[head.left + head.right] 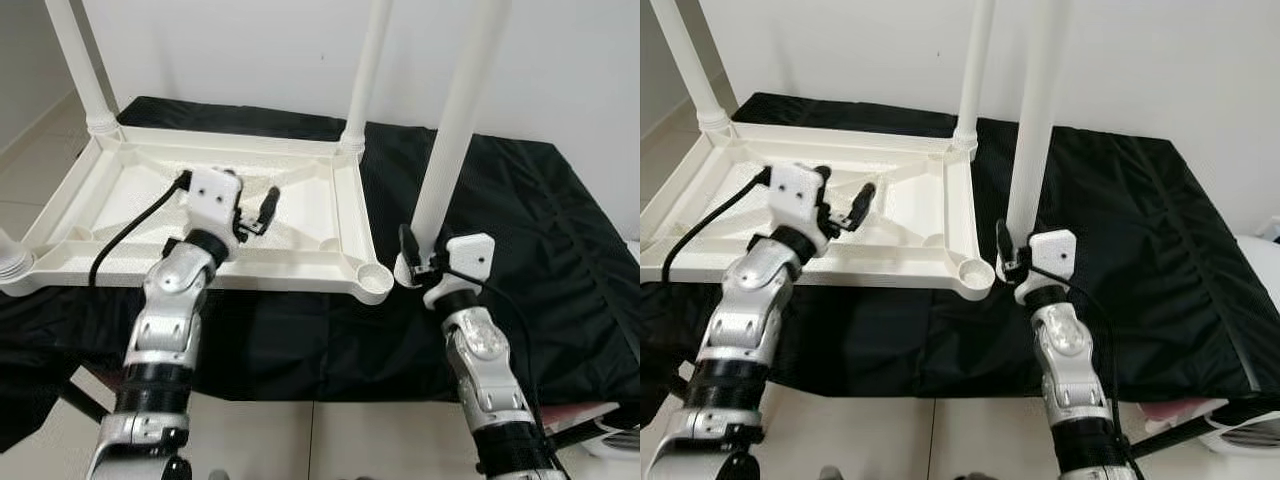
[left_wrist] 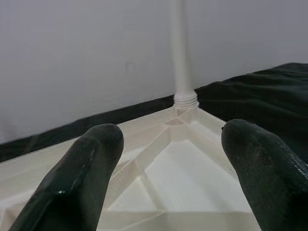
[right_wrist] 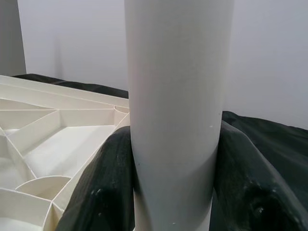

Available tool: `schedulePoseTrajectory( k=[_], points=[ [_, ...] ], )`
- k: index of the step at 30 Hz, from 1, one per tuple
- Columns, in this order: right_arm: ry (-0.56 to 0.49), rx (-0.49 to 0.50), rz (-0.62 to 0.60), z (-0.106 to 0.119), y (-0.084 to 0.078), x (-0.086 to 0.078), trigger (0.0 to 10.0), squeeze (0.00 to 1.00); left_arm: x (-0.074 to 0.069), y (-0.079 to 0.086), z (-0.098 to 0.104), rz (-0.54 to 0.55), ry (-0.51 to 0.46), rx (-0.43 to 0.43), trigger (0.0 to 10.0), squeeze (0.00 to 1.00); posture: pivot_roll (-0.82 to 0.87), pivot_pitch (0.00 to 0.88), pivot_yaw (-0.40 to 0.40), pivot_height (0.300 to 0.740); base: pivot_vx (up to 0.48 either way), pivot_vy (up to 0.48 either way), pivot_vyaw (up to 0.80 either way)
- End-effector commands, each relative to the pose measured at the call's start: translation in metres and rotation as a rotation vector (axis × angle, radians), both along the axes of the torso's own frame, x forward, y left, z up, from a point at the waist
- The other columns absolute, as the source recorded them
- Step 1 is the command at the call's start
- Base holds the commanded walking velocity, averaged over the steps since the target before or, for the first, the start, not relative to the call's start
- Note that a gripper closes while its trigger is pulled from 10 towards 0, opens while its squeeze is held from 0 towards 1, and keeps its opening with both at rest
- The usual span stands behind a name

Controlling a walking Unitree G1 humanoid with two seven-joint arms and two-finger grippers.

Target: Building children table

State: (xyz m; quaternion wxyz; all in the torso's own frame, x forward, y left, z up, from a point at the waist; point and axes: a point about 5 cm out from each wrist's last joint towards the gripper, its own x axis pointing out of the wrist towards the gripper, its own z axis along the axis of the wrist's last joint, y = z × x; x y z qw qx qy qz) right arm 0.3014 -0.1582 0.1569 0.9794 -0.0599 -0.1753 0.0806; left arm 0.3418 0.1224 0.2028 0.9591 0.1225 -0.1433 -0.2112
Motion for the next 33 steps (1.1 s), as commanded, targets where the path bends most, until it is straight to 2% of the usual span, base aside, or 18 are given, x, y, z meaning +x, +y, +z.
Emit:
schedulePoseTrajectory(
  k=[1,6,8,9,11,12,15,17,19,22,24,33],
  points=[
    [-0.021,-0.002,-0.005,0.003,-0.003,0.001,10.0,0.0,0.002,-0.013,-0.006,-0.079,0.004,0.066,10.0,0.0,-0.01,0.024,-0.055,0.74,0.0,0.0,0.0],
    [-0.026,-0.005,-0.016,0.005,-0.005,0.002,10.0,0.0,0.004,-0.027,-0.01,-0.157,0.023,0.105,10.0,0.0,-0.02,0.028,-0.049,0.74,0.0,0.0,0.0],
    [-0.032,-0.006,-0.035,0.006,-0.01,0.003,10.0,0.0,0.002,-0.046,-0.015,-0.272,0.043,0.149,10.0,0.0,-0.03,0.032,-0.048,0.74,0.0,0.0,0.0],
    [-0.032,-0.006,-0.035,0.006,-0.01,0.003,10.0,0.0,0.002,-0.046,-0.015,-0.272,0.043,0.149,10.0,0.0,-0.03,0.032,-0.048,0.74,0.0,0.0,0.0],
    [-0.037,-0.008,-0.043,0.008,-0.013,0.005,10.0,0.0,-0.003,-0.061,-0.019,-0.382,0.047,0.19,10.0,0.0,-0.03,0.035,-0.048,0.74,0.0,0.0,0.0],
    [-0.037,-0.008,-0.043,0.008,-0.013,0.005,10.0,0.0,-0.003,-0.061,-0.019,-0.382,0.047,0.19,10.0,0.0,-0.03,0.035,-0.048,0.74,0.0,0.0,0.0],
    [-0.043,-0.013,-0.049,0.009,-0.015,0.006,10.0,0.0,-0.012,-0.076,-0.027,-0.512,0.053,0.252,10.0,0.0,-0.03,0.038,-0.047,0.74,0.0,0.0,0.0],
    [-0.044,-0.014,-0.05,0.01,-0.016,0.006,10.0,0.0,-0.013,-0.077,-0.028,-0.523,0.054,0.258,10.0,0.0,-0.03,0.04,-0.047,0.74,0.0,0.0,0.0],
    [-0.047,-0.019,-0.06,0.01,-0.018,0.006,10.0,0.0,-0.02,-0.081,-0.035,-0.593,0.06,0.291,10.0,0.0,-0.03,0.042,-0.044,0.74,0.0,0.0,0.0],
    [-0.048,-0.02,-0.064,0.011,-0.02,0.007,10.0,0.0,-0.024,-0.082,-0.039,-0.631,0.07,0.307,10.0,0.0,-0.03,0.045,-0.043,0.74,0.0,0.0,0.0],
    [-0.05,-0.022,-0.068,0.011,-0.021,0.007,10.0,0.0,-0.029,-0.082,-0.046,-0.688,0.083,0.349,10.0,0.0,-0.03,0.046,-0.043,0.74,0.0,0.0,0.0],
    [-0.054,-0.032,-0.074,0.012,-0.024,0.005,10.0,0.0,-0.027,-0.068,-0.067,-0.735,0.176,0.464,10.0,0.0,-0.04,0.061,-0.041,0.74,0.0,0.0,0.0]
  ],
)
